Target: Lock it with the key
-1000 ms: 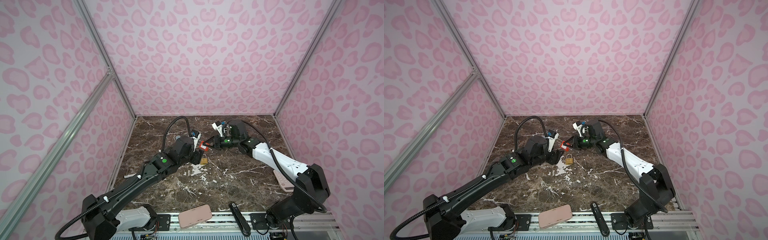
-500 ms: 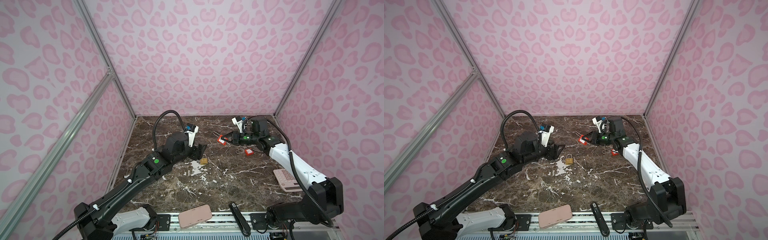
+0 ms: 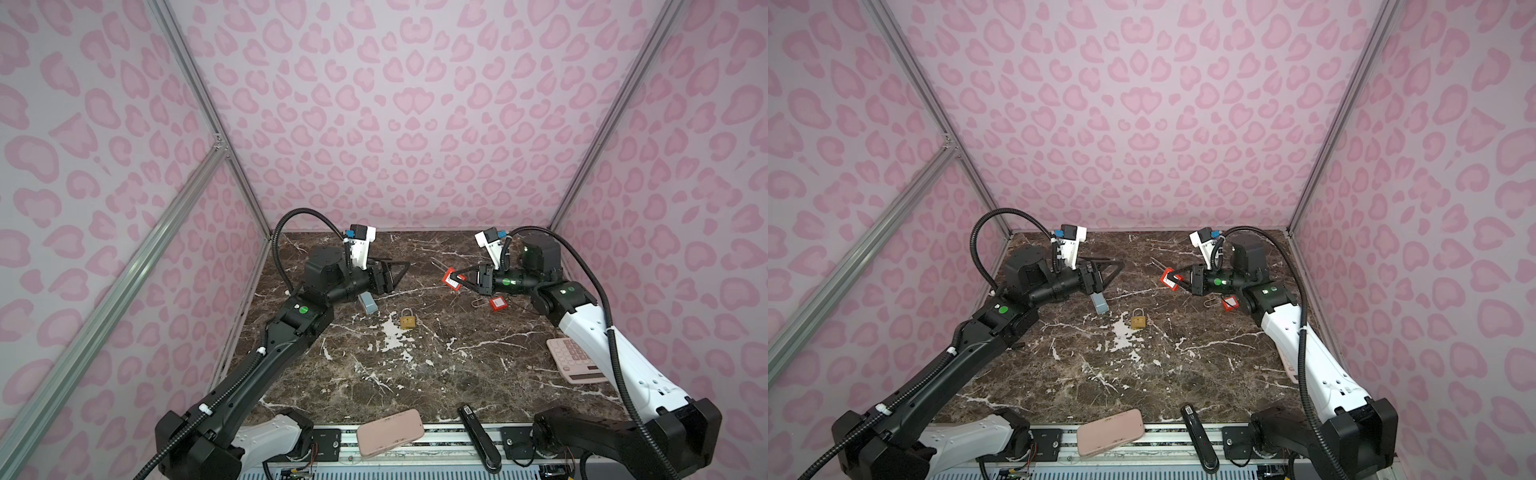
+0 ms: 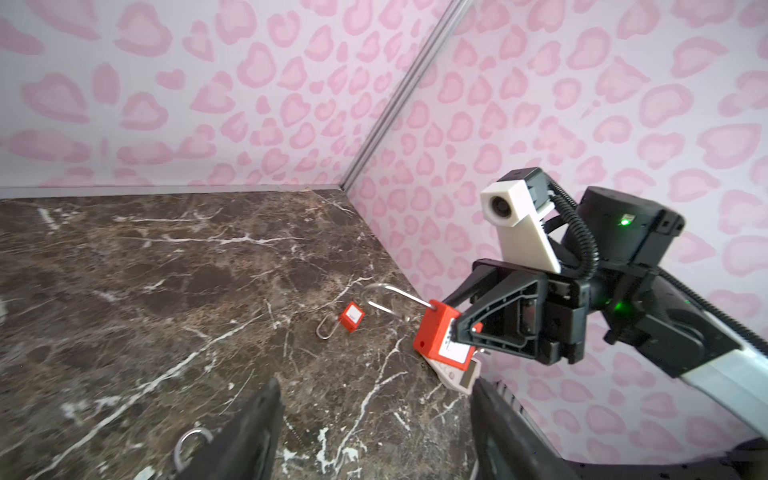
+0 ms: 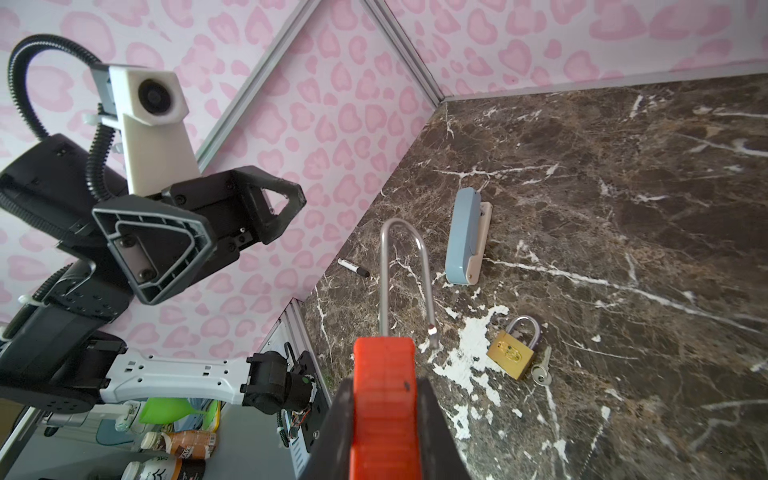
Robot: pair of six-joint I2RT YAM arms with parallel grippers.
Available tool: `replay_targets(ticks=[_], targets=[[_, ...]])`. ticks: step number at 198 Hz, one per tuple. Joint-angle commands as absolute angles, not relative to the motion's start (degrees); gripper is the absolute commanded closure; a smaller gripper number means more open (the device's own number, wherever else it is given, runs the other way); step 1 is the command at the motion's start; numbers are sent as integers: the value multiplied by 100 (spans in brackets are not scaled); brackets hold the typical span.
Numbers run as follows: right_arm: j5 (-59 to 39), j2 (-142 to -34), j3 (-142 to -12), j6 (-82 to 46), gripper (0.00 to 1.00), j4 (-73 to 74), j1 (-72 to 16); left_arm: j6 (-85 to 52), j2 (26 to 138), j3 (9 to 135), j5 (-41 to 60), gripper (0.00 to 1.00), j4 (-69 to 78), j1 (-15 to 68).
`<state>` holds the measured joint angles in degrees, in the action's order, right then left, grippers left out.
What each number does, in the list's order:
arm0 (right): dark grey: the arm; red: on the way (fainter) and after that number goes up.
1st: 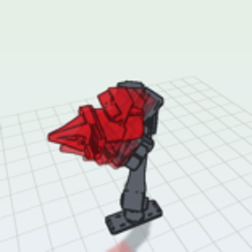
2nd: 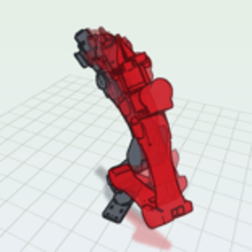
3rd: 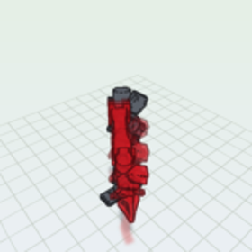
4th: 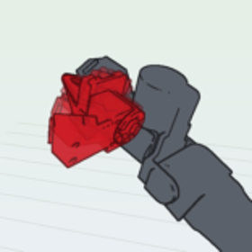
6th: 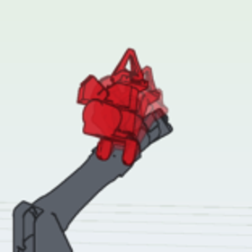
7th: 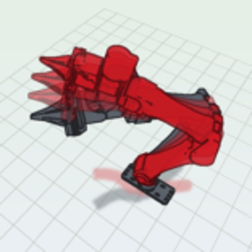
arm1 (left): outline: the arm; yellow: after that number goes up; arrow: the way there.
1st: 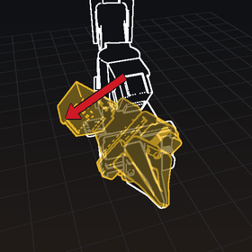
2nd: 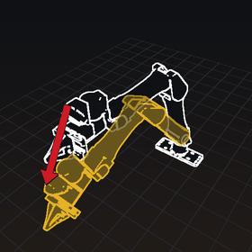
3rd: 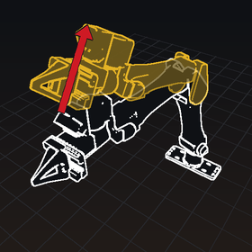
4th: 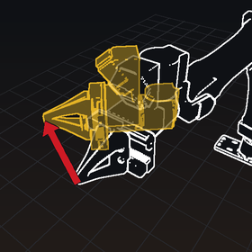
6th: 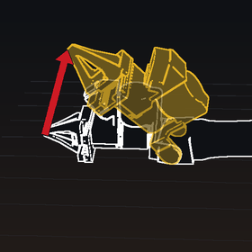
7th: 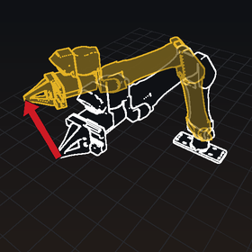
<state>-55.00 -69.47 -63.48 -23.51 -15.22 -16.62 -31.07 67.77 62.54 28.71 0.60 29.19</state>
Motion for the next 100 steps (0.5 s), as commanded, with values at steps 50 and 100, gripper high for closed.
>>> replay_targets(ticks=[50,100], targets=[[-5708,-6737,-6455,-2867,100,-645,-1980,-3855,7154,6351,4121,29,1329,2900],[-6011,-7013,-6735,-3112,100,-466,-2390,-3999,7111,6388,4280,29,1655,2791]])
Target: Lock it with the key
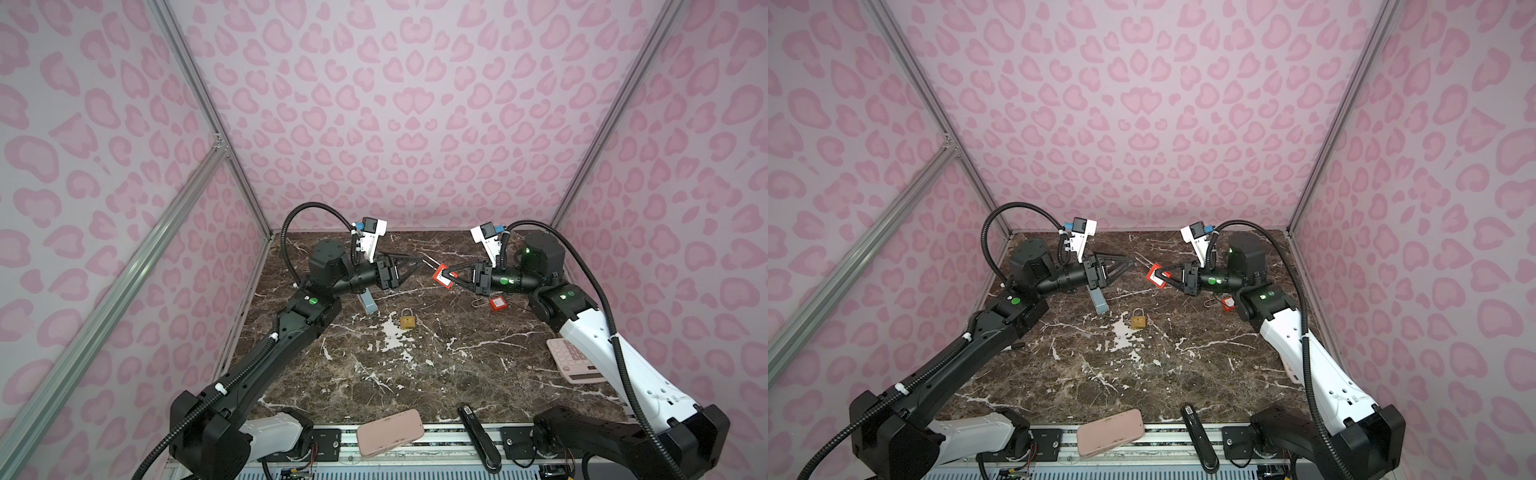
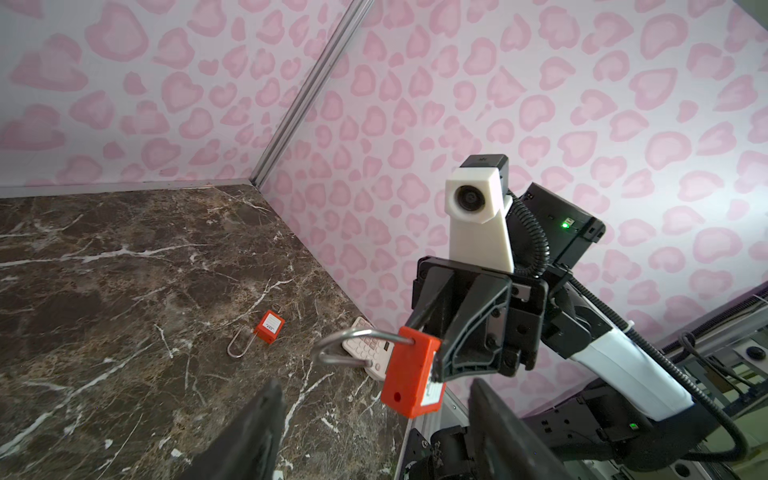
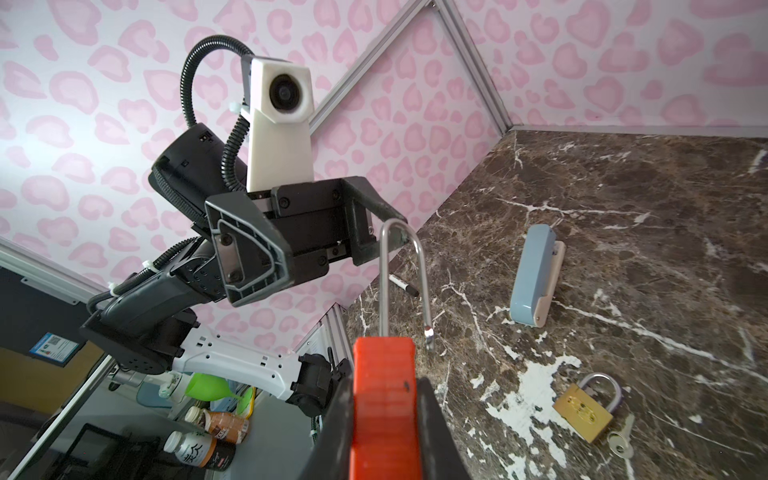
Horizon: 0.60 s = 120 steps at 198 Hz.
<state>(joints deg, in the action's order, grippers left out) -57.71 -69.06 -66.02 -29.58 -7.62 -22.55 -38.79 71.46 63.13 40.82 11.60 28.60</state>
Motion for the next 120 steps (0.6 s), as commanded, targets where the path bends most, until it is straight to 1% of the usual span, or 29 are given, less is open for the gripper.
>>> replay_targets(ticks=[1,36,54,75,100,111,120], targets=[[-6011,-7018,-6743,-3112,100,-470,-2399,-4004,7111,6389,4280,29,1654,2789],[-6032,-7088,-6778,-3308,100,-225,-2508,-4031,7022,6348,4286,28,1710,2731],[-6061,-7138,-6761,-3457,100,-27,-2562,-4086,7031,6293,4333,30,1756,2725],[-6012,-7227,-6794,-3435,100,15,-2581,-4095,7057,6238,4350,35,1749,2726],[-6008,-7334,-6885,-3368,100,-10,-2571,-4095,7048,6233,4337,48,1719,2725],[-6050,-7372,-6906,-3373,100,0,-2566,-4087,7049,6262,4341,49,1670,2725],[-6088,-7374,-6910,-3374,100,15,-2551,-4076,7049,6265,4349,52,1652,2725]])
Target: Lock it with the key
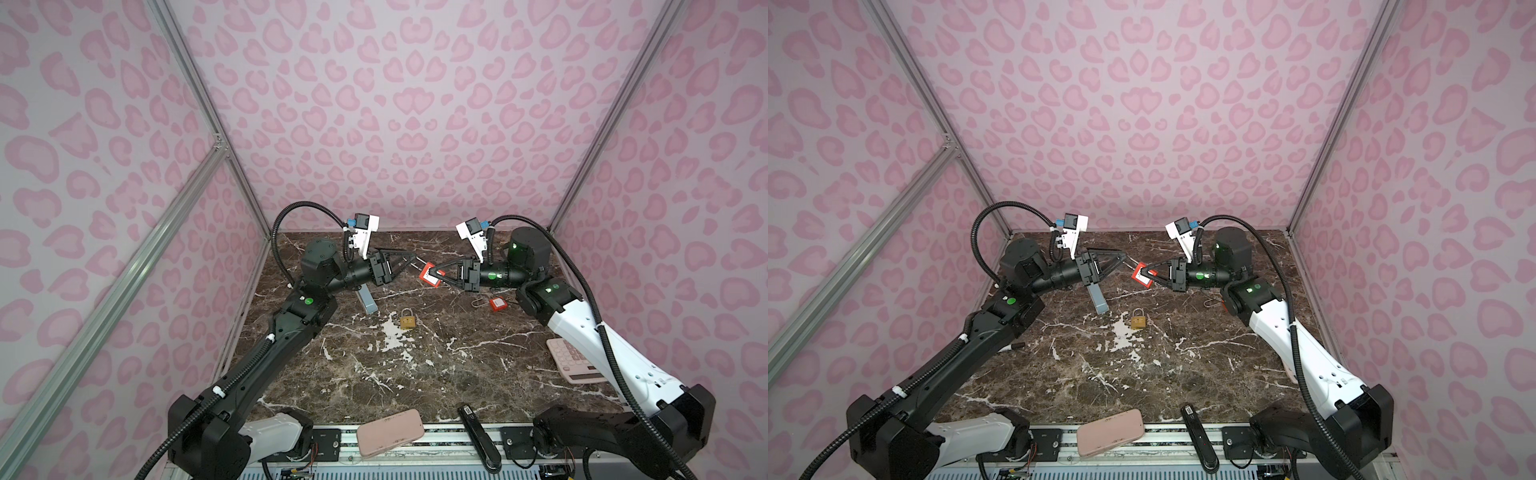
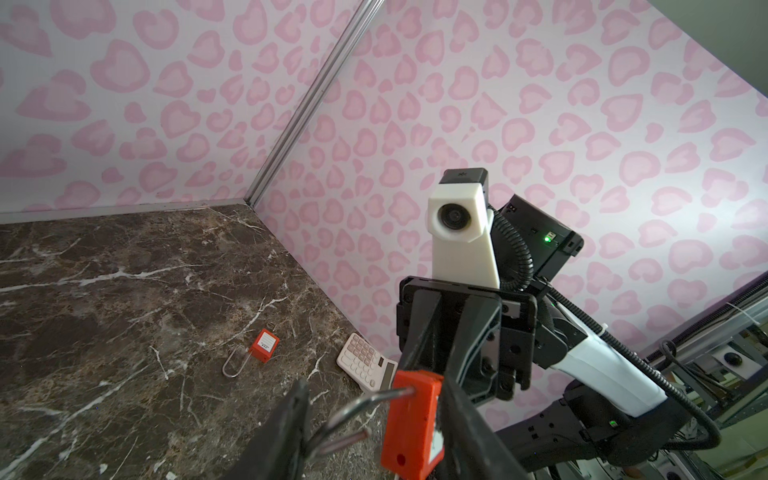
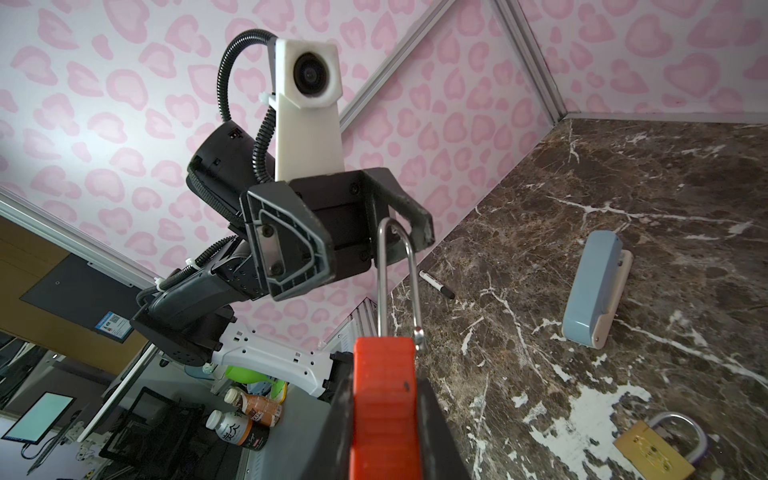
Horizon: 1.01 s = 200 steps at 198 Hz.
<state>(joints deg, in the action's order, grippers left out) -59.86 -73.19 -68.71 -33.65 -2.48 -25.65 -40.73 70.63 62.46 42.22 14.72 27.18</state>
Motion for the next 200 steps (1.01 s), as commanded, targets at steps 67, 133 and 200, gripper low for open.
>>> replay_targets(ticks=[67,133,200], targets=[[-6161,-7216,-6656,-3653,100,347,-2384,-4087,7024,6292,4377,68,1626,2726],[-6336,-7164,-6507,-3938,100,650,-2312,-4054,6936,6184,4264,73,1591,2721],[-6328,-7145,-6453,-4019,100,742,-2314,-4163,7000,6161,4433,90,1702,2716]])
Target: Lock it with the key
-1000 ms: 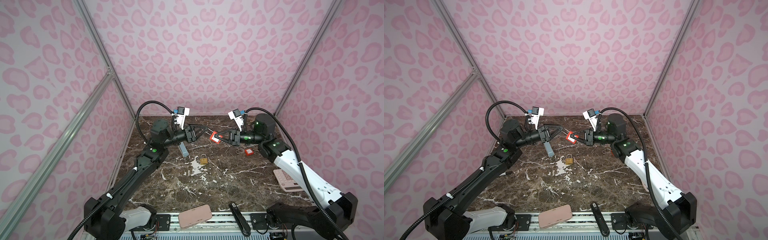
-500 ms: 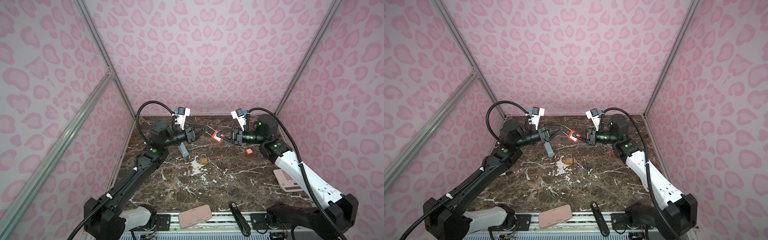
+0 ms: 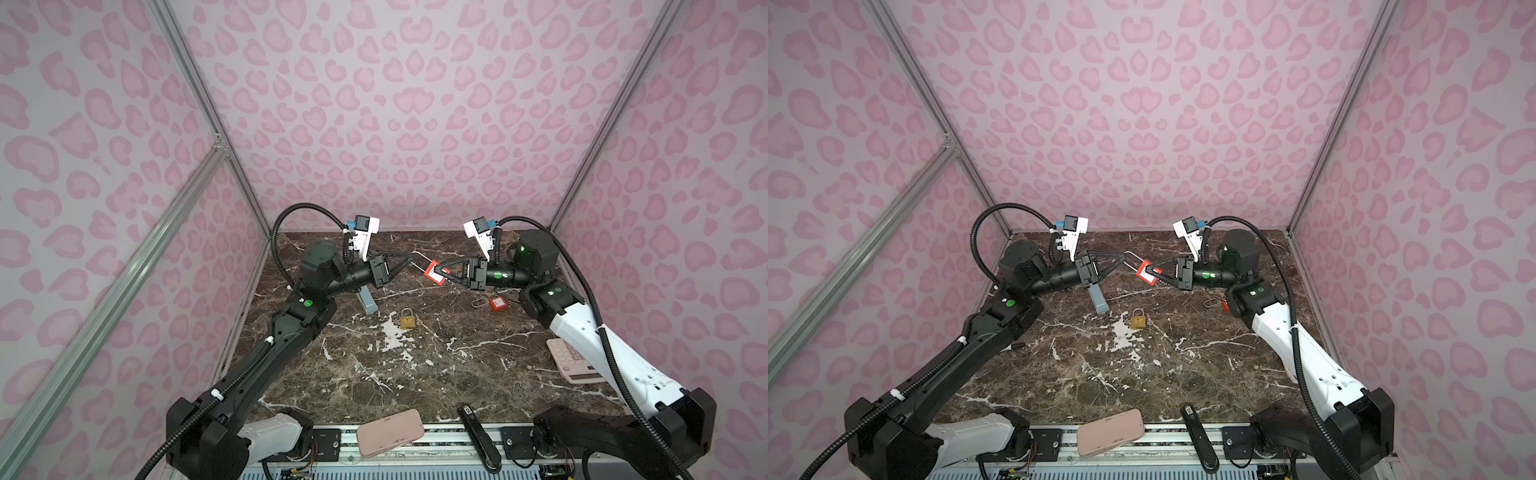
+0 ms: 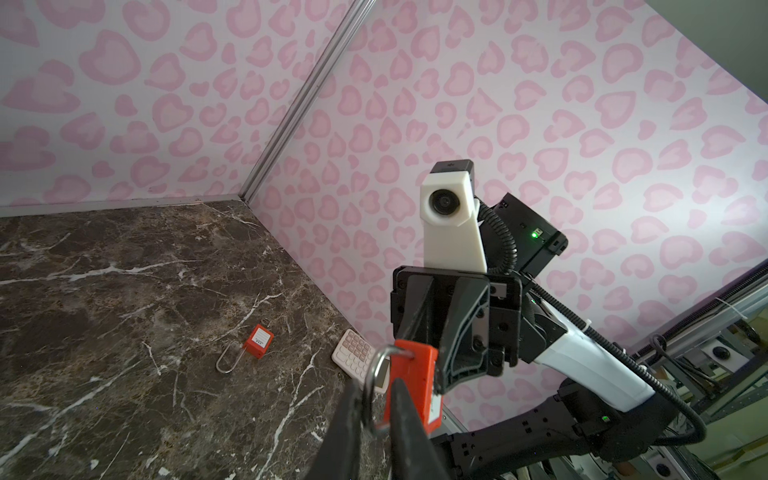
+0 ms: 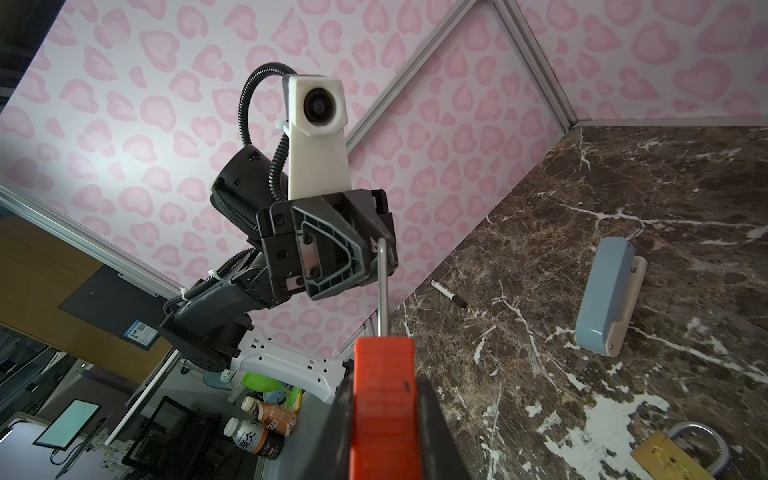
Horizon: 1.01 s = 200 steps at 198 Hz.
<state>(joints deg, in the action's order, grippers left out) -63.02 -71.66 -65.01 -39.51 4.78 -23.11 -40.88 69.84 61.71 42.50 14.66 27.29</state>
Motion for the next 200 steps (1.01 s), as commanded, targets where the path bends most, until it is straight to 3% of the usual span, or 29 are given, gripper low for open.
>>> replay_targets(ticks=[1,41,146,172,200], targets=[[-6328,-7145,-6452,-4022,100,749,-2313,-4169,7003,6161,4436,90,1703,2716],[-6376,-7179,-6382,-4276,100,1131,-2316,-4324,7064,6170,4608,96,1769,2718],[-6418,-7661,-6524,-4902,100,2085,-2460,-4342,7011,5986,4620,96,1700,2771],[-6403,-7673,-6524,-4773,100,1916,-2425,-4253,6852,5949,4441,91,1574,2722],[-6416,-7621,-6459,-4732,100,1830,-2289,-4238,6682,5897,4247,77,1615,2638]])
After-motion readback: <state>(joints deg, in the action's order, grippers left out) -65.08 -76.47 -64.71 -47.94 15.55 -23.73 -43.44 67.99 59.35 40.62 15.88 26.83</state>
